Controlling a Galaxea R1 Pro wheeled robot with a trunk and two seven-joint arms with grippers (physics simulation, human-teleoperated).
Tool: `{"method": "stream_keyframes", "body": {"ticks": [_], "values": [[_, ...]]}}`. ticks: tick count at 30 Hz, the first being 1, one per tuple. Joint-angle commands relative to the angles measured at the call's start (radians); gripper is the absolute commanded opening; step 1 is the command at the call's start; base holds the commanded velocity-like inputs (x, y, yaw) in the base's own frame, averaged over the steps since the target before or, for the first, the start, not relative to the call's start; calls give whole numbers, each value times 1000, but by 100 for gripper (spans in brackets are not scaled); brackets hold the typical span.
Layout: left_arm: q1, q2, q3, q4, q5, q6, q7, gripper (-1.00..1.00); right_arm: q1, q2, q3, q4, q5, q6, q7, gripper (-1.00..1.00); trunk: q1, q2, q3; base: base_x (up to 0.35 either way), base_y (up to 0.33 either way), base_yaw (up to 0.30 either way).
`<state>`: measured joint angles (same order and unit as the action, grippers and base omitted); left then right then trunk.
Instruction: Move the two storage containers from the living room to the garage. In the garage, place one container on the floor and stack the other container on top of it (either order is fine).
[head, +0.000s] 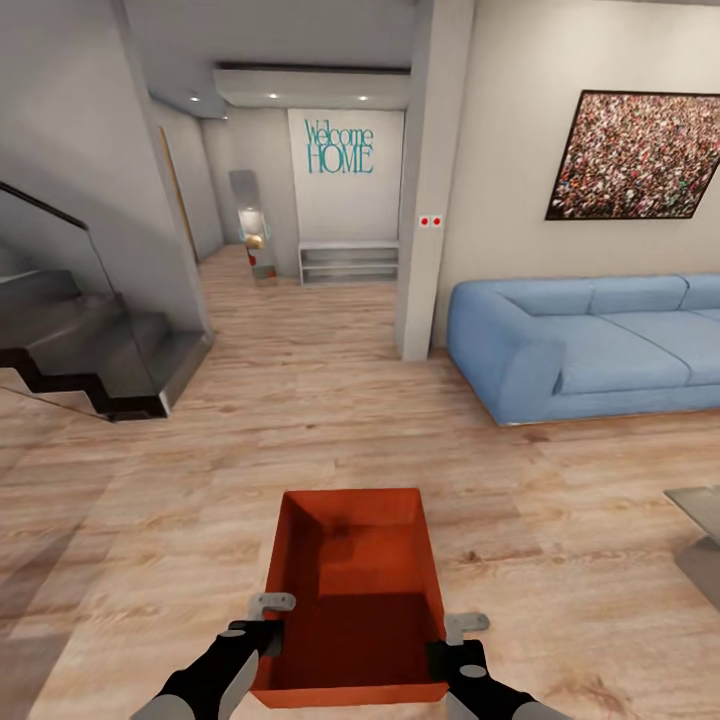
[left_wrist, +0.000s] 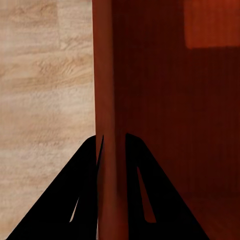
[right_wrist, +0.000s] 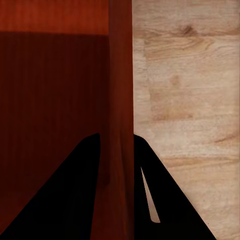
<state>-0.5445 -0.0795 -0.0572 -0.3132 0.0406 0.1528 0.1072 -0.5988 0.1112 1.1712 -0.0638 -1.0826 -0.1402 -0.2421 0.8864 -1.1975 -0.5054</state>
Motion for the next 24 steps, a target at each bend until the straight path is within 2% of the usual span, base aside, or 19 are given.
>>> {"method": "stream_keyframes", "body": {"ticks": [1,24], "values": [[0,1,2,2,5,7,8,-100,-1,-17,-3,1,-2,-24,-6,-100,1,0,-1,324,0,0],[0,3,2,3,5,7,8,-100,-1,-17,-4,7,-2,-27,-6,-100,1,0,-1,324,0,0]]}}
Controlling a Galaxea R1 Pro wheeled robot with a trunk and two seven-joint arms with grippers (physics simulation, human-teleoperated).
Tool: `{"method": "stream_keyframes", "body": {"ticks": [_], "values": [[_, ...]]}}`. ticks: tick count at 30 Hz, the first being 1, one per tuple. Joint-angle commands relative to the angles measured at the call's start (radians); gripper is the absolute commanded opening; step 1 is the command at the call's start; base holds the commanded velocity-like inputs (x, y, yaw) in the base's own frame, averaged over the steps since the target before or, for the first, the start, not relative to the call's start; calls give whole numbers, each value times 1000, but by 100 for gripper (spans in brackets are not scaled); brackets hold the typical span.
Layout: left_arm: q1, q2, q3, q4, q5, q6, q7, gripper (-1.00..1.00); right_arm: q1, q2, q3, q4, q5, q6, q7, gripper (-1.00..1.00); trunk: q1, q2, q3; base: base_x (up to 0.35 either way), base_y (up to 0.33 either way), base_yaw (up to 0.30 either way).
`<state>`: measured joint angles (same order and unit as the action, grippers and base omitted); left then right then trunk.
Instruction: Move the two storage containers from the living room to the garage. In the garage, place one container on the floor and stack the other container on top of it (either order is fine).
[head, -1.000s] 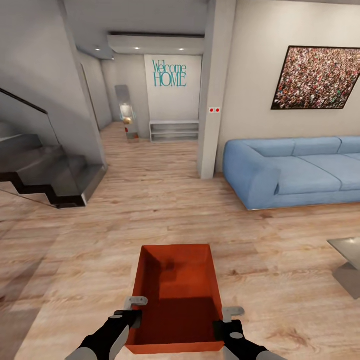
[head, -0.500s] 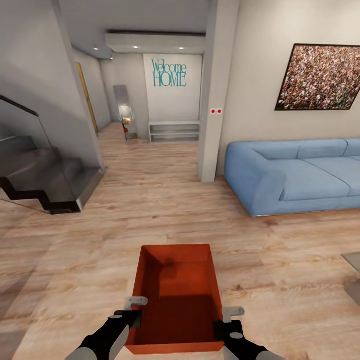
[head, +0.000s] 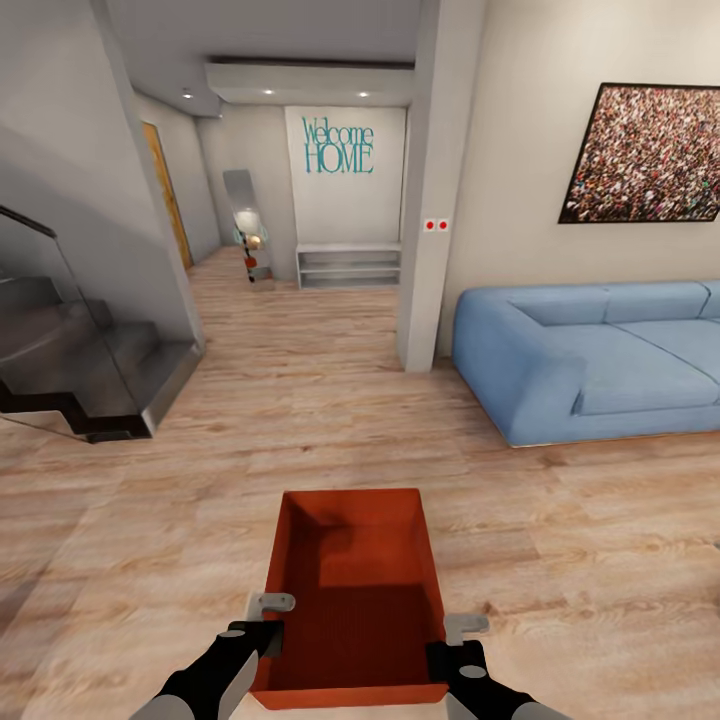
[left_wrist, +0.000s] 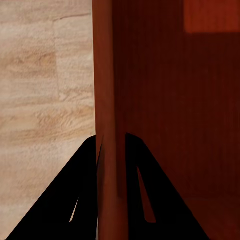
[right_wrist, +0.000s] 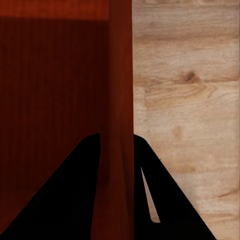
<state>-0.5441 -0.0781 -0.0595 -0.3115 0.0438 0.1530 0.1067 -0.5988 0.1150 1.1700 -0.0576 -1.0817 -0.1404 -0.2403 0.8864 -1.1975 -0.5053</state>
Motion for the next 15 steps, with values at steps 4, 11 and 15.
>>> {"method": "stream_keyframes", "body": {"ticks": [4,11,15], "values": [[0,1,4,1,2,7,8,-100,-1,-20,-1,1,-2,-27,-8,-100,1,0,-1,324,0,0],[0,1,4,1,2,7,8,-100,-1,-20,-1,2,-3,-26,-8,-100,1,0,-1,324,0,0],[0,1,4,1,2,7,8,-100,-1,-20,-2,2,-3,-26,-8,-100,1,0,-1,324,0,0]]}}
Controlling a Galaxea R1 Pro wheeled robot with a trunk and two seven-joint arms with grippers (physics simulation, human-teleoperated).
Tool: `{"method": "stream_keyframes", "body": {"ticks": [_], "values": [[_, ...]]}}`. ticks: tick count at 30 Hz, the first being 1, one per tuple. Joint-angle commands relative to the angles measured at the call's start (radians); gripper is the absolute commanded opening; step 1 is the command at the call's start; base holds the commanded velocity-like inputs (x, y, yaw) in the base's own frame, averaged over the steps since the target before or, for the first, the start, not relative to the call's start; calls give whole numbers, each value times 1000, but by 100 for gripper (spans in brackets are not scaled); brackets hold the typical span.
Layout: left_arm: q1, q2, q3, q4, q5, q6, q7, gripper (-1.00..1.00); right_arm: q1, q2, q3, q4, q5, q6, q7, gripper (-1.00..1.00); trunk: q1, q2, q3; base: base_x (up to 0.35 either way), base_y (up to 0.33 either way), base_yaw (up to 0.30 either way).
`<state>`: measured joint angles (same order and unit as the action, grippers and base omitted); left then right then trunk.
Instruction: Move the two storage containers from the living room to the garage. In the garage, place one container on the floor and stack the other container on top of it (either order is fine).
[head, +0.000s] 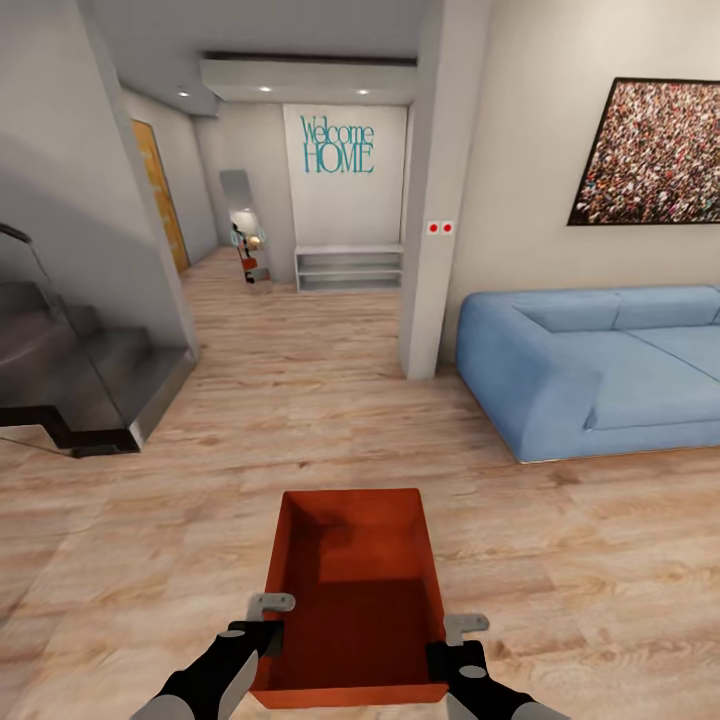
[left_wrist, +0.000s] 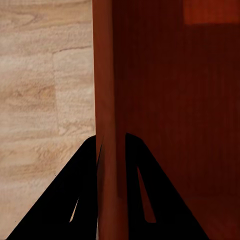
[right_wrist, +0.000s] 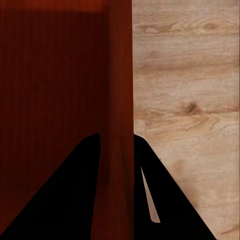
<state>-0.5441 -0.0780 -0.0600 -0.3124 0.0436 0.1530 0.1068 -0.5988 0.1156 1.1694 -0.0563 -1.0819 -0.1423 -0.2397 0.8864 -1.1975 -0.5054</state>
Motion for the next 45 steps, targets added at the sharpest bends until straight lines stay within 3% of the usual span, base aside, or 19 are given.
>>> {"method": "stream_keyframes", "body": {"ticks": [1,13,28,45], "values": [[0,1,5,2,2,7,8,-100,-1,-20,-2,1,-3,-24,-9,-100,1,0,-1,324,0,0],[0,1,5,3,1,7,8,-100,-1,-22,-2,1,-3,-23,-10,-100,1,0,-1,324,0,5],[0,1,5,2,2,7,8,-100,-1,-22,-2,1,-3,-23,-10,-100,1,0,-13,324,0,246],[0,1,5,2,1,8,8,-100,-1,-22,-2,3,-3,-23,-12,-100,1,0,-14,324,0,9]]}}
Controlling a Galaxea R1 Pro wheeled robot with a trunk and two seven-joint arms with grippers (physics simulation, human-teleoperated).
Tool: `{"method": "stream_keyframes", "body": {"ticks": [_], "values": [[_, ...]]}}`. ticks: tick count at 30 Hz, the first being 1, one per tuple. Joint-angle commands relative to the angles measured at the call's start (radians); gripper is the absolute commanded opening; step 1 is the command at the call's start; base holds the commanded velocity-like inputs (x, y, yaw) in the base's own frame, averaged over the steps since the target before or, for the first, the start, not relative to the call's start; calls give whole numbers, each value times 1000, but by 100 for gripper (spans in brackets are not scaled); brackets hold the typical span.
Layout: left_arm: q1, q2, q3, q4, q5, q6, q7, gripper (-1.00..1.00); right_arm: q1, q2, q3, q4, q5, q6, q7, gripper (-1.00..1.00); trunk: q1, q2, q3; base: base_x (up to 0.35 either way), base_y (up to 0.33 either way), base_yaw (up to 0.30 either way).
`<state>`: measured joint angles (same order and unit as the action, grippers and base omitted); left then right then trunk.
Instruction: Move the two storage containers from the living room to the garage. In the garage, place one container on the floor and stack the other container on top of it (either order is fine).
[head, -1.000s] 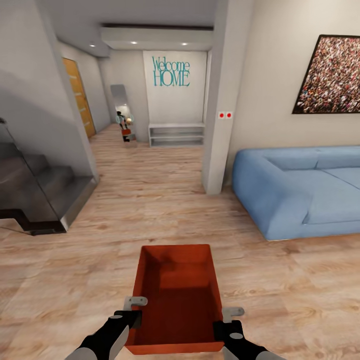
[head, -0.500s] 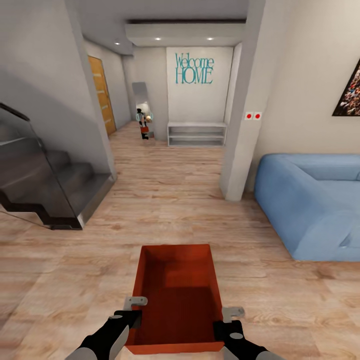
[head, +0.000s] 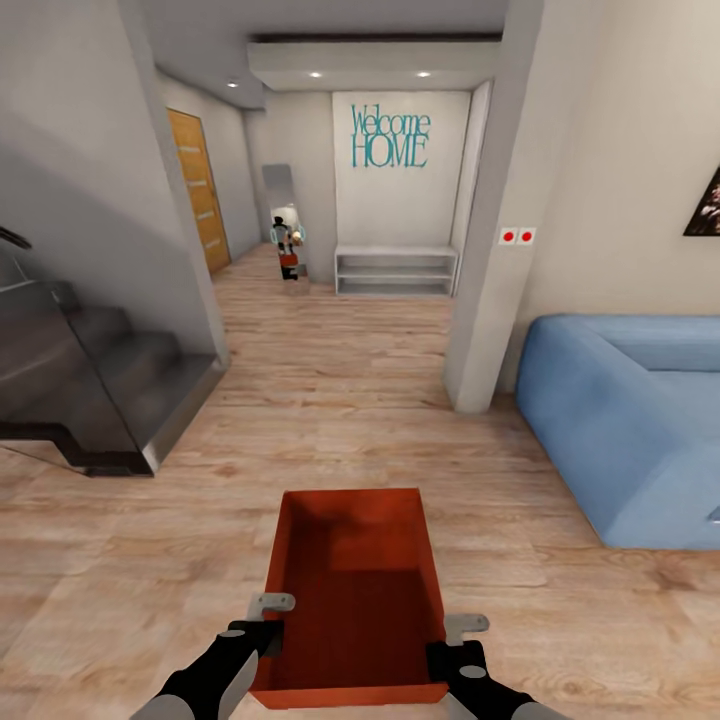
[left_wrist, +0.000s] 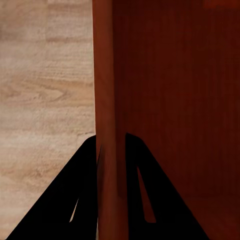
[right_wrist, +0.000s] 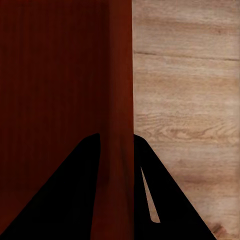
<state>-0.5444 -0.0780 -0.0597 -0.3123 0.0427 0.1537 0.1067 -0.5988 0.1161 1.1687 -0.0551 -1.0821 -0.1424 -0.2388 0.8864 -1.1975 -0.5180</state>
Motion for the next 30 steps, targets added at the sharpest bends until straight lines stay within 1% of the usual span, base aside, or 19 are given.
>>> {"method": "stream_keyframes", "body": {"ticks": [1,14,24,30], "values": [[0,1,5,1,2,7,8,-100,-1,-23,-1,1,-2,-23,-13,-100,1,0,-1,324,0,0],[0,1,5,2,2,7,8,-100,-1,-23,-1,1,-2,-23,-13,-100,1,0,-1,324,0,8],[1,1,5,2,2,7,8,-100,-1,-24,0,1,-2,-22,-12,-100,1,0,-1,324,0,235],[0,1,5,2,1,7,8,-100,-1,-24,0,1,-1,-23,-11,-100,1,0,-1,324,0,29]]}}
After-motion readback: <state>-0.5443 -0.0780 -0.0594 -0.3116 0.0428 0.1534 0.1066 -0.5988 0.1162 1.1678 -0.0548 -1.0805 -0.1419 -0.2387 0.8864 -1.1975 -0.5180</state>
